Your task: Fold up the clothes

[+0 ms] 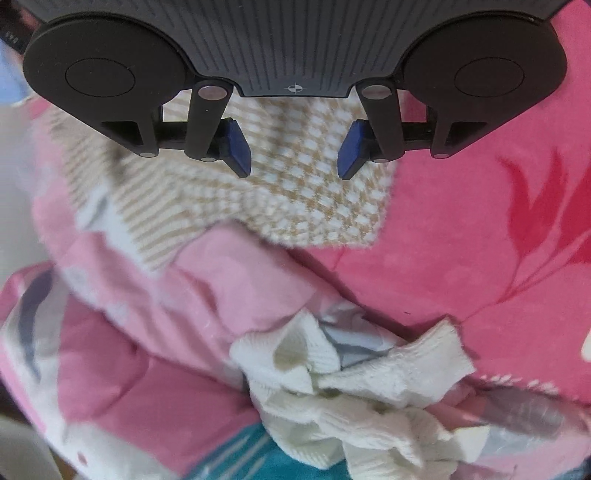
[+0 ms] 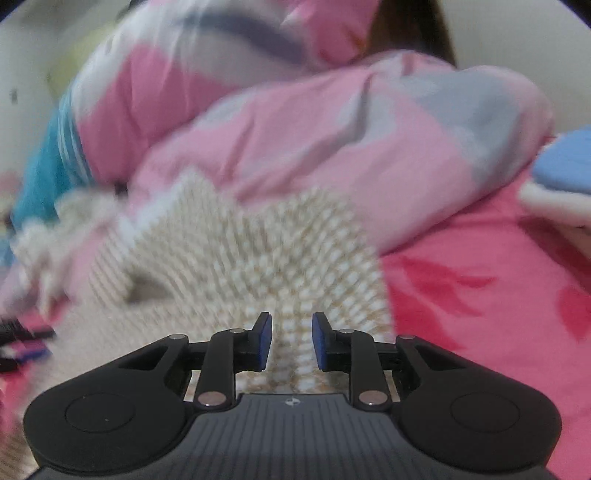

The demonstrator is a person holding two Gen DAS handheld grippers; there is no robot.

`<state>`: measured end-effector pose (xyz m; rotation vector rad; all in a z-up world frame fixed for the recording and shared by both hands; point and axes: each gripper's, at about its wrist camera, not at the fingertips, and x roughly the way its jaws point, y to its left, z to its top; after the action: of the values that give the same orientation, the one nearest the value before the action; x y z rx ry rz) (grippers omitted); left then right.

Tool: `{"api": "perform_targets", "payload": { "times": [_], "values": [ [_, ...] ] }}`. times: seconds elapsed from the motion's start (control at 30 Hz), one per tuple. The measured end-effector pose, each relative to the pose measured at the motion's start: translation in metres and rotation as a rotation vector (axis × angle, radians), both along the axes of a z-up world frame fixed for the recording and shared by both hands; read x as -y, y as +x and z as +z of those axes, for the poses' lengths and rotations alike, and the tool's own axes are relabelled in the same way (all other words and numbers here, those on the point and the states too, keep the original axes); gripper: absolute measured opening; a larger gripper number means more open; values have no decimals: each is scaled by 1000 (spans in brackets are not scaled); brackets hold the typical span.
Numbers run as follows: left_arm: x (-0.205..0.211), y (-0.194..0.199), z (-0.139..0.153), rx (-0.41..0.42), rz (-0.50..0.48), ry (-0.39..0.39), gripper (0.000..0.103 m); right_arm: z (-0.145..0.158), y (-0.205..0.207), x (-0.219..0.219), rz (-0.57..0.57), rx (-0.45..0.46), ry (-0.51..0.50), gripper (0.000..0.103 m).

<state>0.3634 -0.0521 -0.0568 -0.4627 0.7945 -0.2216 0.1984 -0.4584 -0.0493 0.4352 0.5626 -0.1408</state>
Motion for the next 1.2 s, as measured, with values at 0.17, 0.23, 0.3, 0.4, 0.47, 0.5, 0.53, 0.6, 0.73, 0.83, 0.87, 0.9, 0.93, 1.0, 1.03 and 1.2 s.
{"api": "perform_targets", "payload": {
  "times": [0.17,0.23,0.3,0.4,0.47,0.5,0.53,0.6,0.73,0.83,0.87,0.9,0.93,1.0,1.03,1.2],
  "values": [
    [-26,-62,52,82,-49,-21,53,68,-87,21,-29,101,-8,25],
    [-39,-95,74,116,-66,-40,53,98,-132,27,-46,144,-18,25],
    [-52,-131,92,137,-83,-48,54,130,-184,32,-62,192,-19,26],
    [-67,-184,111,155,-123,-45,55,163,-248,33,-58,234,-21,26],
    [-75,-218,118,165,-159,-37,57,180,-289,27,-33,242,-31,26],
    [-78,-230,119,170,-180,-28,58,185,-308,21,-15,239,-38,26],
    [-80,-242,117,171,-197,-15,58,186,-323,15,6,230,-44,27],
    [-81,-268,111,172,-235,15,58,180,-341,-2,48,201,-46,28],
    [-71,-308,85,176,-320,100,59,144,-356,-46,125,105,-52,28],
    [-55,-327,58,159,-387,181,59,105,-347,-79,147,19,-100,28],
    [-47,-333,48,160,-406,219,59,91,-343,-90,153,-10,-118,28],
    [-40,-339,39,167,-425,259,59,78,-339,-101,159,-38,-136,28],
    [-33,-344,31,171,-441,295,59,65,-335,-112,165,-67,-154,28],
    [-22,-353,12,168,-463,355,59,38,-327,-133,176,-125,-190,28],
    [-18,-356,2,159,-472,384,59,25,-323,-144,182,-153,-208,28],
    [-15,-375,-28,195,-486,466,61,-15,-338,-176,222,-226,-370,28]
  ]
}}
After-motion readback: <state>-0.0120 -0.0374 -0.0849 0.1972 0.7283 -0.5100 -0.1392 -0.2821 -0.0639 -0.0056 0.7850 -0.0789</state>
